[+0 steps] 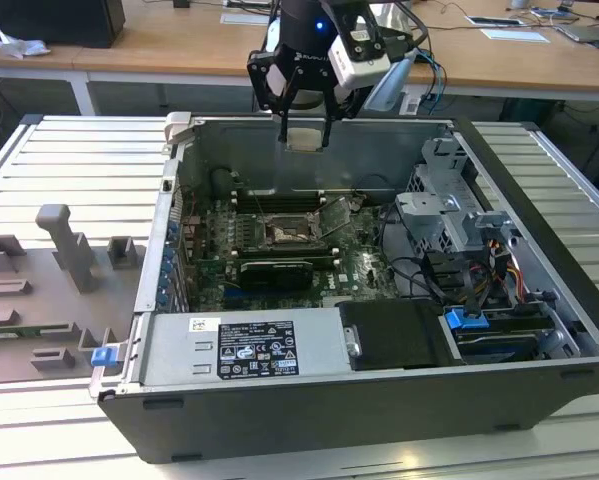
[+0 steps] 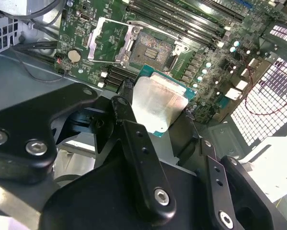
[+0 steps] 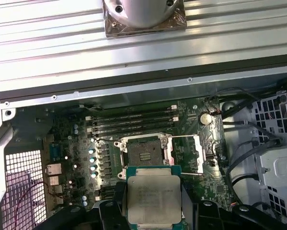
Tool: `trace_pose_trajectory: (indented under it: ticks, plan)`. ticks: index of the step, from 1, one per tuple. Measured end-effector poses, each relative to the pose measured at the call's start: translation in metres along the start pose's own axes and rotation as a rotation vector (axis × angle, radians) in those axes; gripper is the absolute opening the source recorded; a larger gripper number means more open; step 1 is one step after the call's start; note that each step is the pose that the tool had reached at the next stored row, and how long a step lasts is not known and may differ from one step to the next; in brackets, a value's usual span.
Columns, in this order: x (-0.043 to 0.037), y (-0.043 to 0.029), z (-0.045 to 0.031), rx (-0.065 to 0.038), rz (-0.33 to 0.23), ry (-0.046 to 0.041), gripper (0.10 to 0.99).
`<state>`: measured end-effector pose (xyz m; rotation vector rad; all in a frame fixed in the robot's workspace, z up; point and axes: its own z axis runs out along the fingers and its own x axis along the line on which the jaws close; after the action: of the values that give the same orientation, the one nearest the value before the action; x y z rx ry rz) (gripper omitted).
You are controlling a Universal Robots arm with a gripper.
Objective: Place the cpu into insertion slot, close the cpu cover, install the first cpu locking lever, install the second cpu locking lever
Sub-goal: 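Place the cpu into insertion slot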
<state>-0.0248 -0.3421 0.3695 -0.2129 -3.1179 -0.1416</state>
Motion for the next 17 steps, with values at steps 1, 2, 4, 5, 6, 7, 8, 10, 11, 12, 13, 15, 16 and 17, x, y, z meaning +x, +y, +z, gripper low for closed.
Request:
trace_pose_trajectory:
  ticks: [1, 2, 4, 5, 6, 7, 8, 10, 11, 12, 13, 15, 16, 17]
  plan:
    - [0.0, 0.0, 0.0, 0.0, 0.004, -0.0003, 0.541]
    - [0.0, 0.0, 0.0, 0.0, 0.009, -0.0008, 0.541]
    - [0.0, 0.0, 0.0, 0.0, 0.018, -0.0017, 0.541]
    - [0.0, 0.0, 0.0, 0.0, 0.024, -0.0021, 0.541]
    - [0.0, 0.0, 0.0, 0.0, 0.026, -0.0024, 0.541]
    - [0.0, 0.0, 0.0, -0.001, 0.03, -0.0027, 0.541]
    - [0.0, 0.0, 0.0, -0.001, 0.033, -0.0029, 0.541]
    - [0.0, 0.0, 0.0, -0.001, 0.037, -0.0033, 0.541]
    - [0.0, 0.0, 0.0, -0.001, 0.039, -0.0035, 0.541]
    - [0.0, 0.0, 0.0, -0.001, 0.042, -0.0038, 0.541]
    - [0.0, 0.0, 0.0, -0.001, 0.044, -0.004, 0.541]
    - [0.0, 0.0, 0.0, -0.001, 0.048, -0.0044, 0.541]
    - [0.0, 0.0, 0.0, -0.001, 0.051, -0.0046, 0.541]
    - [0.0, 0.0, 0.0, -0.001, 0.053, -0.0047, 0.541]
